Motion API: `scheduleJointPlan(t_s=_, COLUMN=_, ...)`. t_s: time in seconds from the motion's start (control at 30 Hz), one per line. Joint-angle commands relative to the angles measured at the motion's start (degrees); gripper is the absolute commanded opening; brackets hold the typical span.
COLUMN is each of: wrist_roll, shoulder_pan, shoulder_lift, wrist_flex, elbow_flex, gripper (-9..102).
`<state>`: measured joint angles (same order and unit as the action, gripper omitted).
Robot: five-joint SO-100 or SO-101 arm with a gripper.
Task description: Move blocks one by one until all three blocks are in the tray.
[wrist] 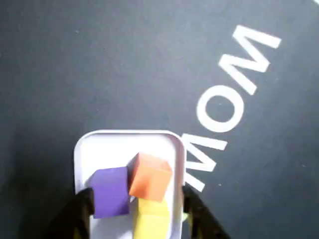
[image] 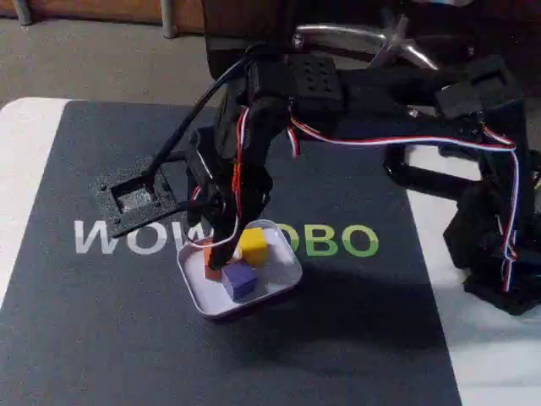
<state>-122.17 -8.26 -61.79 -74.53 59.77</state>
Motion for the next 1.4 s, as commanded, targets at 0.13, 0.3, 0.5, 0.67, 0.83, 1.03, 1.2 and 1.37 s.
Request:
scheduleJointPlan(t_s=0.13, wrist_roll=2.02, shoulder_pan=-0.88, shoulder_lift=-10.11, wrist_flex=0.00, elbow_flex=4.48, gripper=20)
scheduleJointPlan(t_s=0.3, wrist_roll=2.99, shoulder_pan=-1.05, shoulder_lift=-16.44, wrist_flex=0.00, elbow_flex=10.37, gripper=19)
scheduleJointPlan(t_s=0.5, wrist_roll=2.37, shoulder_pan=-1.67, shoulder_lift=-32.52, wrist_flex=1.14, elbow_flex=28.13, gripper=15)
scheduleJointPlan(t_s=0.67, wrist_roll=0.62, shoulder_pan=-2.11, shoulder_lift=-54.23, wrist_flex=4.31, elbow_flex=47.02, gripper=14)
scheduleJointPlan(t_s=0.83, wrist_roll=3.08, shoulder_pan=0.00, shoulder_lift=-70.58, wrist_flex=1.93, elbow_flex=57.66, gripper=15)
scheduleJointPlan(t_s=1.03, wrist_roll=12.92, shoulder_pan=5.89, shoulder_lift=-86.13, wrist_flex=1.93, elbow_flex=67.94, gripper=15)
scheduleJointPlan(t_s=1.2, wrist_roll=15.56, shoulder_pan=9.49, shoulder_lift=-99.93, wrist_flex=2.11, elbow_flex=78.57, gripper=15)
scheduleJointPlan(t_s=1.37, wrist_roll=19.69, shoulder_pan=12.39, shoulder_lift=-110.21, wrist_flex=2.11, elbow_flex=87.36, gripper=15)
